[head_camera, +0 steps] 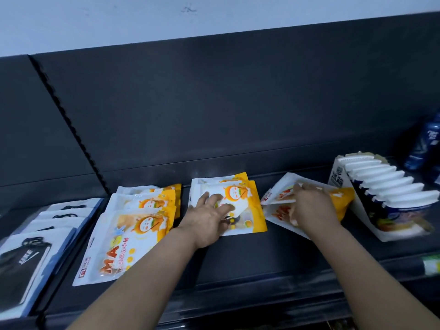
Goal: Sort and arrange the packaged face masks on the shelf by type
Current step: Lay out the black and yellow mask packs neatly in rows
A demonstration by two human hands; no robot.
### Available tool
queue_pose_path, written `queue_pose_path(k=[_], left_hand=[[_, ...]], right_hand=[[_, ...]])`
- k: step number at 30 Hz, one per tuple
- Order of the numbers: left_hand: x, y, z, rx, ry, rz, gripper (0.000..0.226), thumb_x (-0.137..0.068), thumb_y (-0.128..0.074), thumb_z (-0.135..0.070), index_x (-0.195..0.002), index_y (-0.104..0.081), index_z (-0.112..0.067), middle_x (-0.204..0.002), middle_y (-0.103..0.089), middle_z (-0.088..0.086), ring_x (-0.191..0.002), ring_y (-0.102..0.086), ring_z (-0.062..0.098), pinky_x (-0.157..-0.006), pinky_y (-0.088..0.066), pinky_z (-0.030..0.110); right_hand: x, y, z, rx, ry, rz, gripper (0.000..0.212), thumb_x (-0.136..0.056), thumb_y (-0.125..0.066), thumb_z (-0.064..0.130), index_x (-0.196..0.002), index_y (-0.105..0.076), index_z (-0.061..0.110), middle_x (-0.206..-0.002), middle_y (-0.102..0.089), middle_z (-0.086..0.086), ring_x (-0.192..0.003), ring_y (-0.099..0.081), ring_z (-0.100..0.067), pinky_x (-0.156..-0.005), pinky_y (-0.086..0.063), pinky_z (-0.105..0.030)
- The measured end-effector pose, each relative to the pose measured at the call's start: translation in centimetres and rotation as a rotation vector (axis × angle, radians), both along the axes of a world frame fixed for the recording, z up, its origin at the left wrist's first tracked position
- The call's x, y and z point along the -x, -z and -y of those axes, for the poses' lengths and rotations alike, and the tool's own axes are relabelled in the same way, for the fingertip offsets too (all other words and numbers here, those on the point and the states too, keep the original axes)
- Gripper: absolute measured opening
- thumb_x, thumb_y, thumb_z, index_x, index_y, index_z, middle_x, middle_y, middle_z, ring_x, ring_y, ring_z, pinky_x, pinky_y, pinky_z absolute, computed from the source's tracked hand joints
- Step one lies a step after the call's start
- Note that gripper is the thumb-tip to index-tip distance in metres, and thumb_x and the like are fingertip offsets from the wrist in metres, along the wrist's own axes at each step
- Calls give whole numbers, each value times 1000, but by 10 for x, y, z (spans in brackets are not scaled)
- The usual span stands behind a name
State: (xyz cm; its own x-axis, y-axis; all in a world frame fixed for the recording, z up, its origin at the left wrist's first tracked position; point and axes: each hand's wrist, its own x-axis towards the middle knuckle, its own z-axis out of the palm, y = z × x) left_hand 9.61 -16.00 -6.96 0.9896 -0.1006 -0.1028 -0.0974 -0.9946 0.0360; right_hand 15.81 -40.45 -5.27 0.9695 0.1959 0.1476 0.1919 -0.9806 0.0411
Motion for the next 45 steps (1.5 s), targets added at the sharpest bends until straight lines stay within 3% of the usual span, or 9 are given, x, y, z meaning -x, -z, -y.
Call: queue_pose_path(k=[6,11,14,20,23,30,35,40,45], left_hand=[[-2,-1,-3,153,-72,-9,52,-96,-48,-34,-144,-29,-33,-156,-16,1,-147,-5,31,-112,-23,58],[11,-32,-23,690,-514,504,44,-90,-42,-2,-134,-44,-7,-135,-49,14,-121,-50,29,-95,-39,31],[21,-42,-38,634,-471,602,47,-91,-40,-2,-137,-42,-9,-140,-47,9,-126,-48,25,-97,-37,30],[41,-23,-31,318,28,157,55,-93,-57,-29,-144,-37,-28,-157,-25,2,-143,-26,21,-111,-27,26],[51,-2,-25,103,92,25,69,-93,-55,-41,-150,-18,-37,-162,-4,0,-149,0,25,-120,-14,47],[47,-3,-18,-37,57,55,64,-90,-54,-47,-146,-26,-30,-150,-28,6,-137,-27,30,-109,-31,51],[40,-16,-12,-102,3,31,66,-88,-48,-62,-143,-30,-31,-141,-39,5,-126,-40,32,-102,-37,50],[30,-27,13,-123,46,138,70,-89,-49,-57,-149,-16,-41,-157,-14,5,-139,-19,30,-112,-20,56],[20,-30,29,-122,-57,-72,68,-91,-51,-46,-149,-17,-41,-155,-22,1,-136,-28,32,-108,-29,53]], right_hand=[[19,-32,-10,-360,-104,160,60,-78,-44,-11,-136,-41,3,-137,-48,-18,-127,-43,-32,-104,-34,-39],[38,-18,-46,-236,-449,164,63,-73,-46,-7,-136,-45,-1,-140,-46,-23,-135,-38,-38,-112,-14,-44],[50,8,-66,-94,-545,160,78,-56,-62,-14,-131,-52,3,-134,-54,-19,-129,-45,-37,-105,-21,-51],[73,30,-79,-126,-593,-186,66,-89,-35,30,-151,-13,31,-159,14,6,-143,23,-13,-116,10,-53],[74,33,-82,-255,-480,-106,50,-93,-37,43,-143,-32,39,-159,5,7,-145,17,-22,-117,4,-51],[70,37,-82,-419,-398,-67,38,-89,-58,25,-125,-49,26,-157,-19,5,-147,0,-19,-118,-10,-44],[60,25,-46,-229,-157,-25,59,-88,-56,43,-141,-35,30,-159,-13,2,-147,5,-23,-116,-3,-51],[43,17,-10,-19,-8,-161,77,-80,-60,59,-144,-25,36,-160,1,0,-143,15,-39,-113,1,-58],[31,24,13,-14,62,-284,65,-95,-49,32,-148,-16,17,-154,-16,-19,-139,-19,-42,-111,-29,-44]])
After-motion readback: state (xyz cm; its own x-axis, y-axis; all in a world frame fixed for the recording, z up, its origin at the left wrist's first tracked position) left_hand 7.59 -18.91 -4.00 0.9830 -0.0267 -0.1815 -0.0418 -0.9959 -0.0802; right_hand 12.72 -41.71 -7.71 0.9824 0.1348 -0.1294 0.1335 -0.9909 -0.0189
